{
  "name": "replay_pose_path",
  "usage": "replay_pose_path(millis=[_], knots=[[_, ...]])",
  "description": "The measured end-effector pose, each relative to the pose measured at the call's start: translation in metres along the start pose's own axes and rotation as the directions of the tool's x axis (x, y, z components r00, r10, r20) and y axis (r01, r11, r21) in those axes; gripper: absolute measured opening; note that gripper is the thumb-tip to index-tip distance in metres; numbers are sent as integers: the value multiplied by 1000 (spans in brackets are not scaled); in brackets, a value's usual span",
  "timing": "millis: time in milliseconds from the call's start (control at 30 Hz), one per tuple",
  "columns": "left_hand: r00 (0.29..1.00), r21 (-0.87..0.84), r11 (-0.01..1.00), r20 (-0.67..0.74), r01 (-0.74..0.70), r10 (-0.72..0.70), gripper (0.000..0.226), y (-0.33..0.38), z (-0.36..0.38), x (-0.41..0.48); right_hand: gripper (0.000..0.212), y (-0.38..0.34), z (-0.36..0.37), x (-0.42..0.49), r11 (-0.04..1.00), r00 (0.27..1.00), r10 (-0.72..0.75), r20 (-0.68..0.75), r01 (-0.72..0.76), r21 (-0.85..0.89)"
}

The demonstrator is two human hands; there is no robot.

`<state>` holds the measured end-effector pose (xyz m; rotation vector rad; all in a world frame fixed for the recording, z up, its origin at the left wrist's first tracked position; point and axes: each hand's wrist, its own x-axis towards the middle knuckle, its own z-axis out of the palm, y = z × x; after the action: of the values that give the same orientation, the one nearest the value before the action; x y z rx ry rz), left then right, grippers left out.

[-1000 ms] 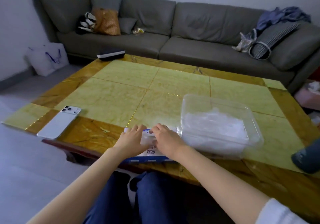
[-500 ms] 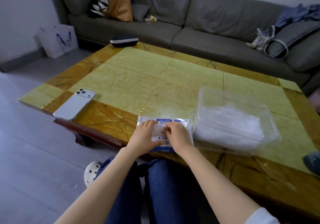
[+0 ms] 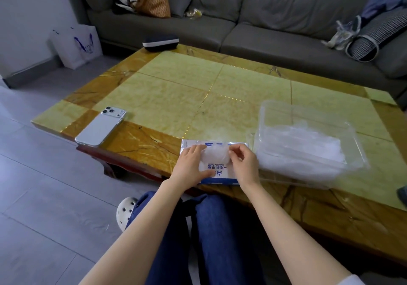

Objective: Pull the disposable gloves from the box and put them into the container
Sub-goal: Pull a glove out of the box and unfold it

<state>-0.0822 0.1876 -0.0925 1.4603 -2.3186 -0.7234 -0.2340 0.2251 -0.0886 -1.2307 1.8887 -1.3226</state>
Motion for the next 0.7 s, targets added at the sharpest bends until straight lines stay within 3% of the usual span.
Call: replay_pose_path(millis=[133, 233, 367, 567, 633, 700], knots=[[1000, -3, 1000, 1, -12, 12, 76, 1, -1, 0, 45, -13, 2, 3, 961, 975, -141, 170, 176, -211], [1000, -6, 1000, 6, -15, 15, 76, 2, -1, 0, 57, -25, -1, 3, 832, 916, -235, 326, 363, -420], [1000, -9, 1000, 10, -13, 13, 76, 1, -1, 0, 47, -35, -9, 1, 694, 836, -319, 446, 527, -491], [1000, -4, 1000, 7, -14, 14, 73, -3, 3, 2, 60, -33, -20, -3, 593, 723, -432, 539, 678, -434], [1000, -4, 1000, -1, -20, 20, 73, -3, 3, 1, 50, -34, -18, -6, 558, 728, -450, 517, 681, -475], [1000, 4, 1000, 1, -20, 20, 74, -2, 3, 1, 43, -41, -14, -7, 565, 780, -403, 478, 623, -541]])
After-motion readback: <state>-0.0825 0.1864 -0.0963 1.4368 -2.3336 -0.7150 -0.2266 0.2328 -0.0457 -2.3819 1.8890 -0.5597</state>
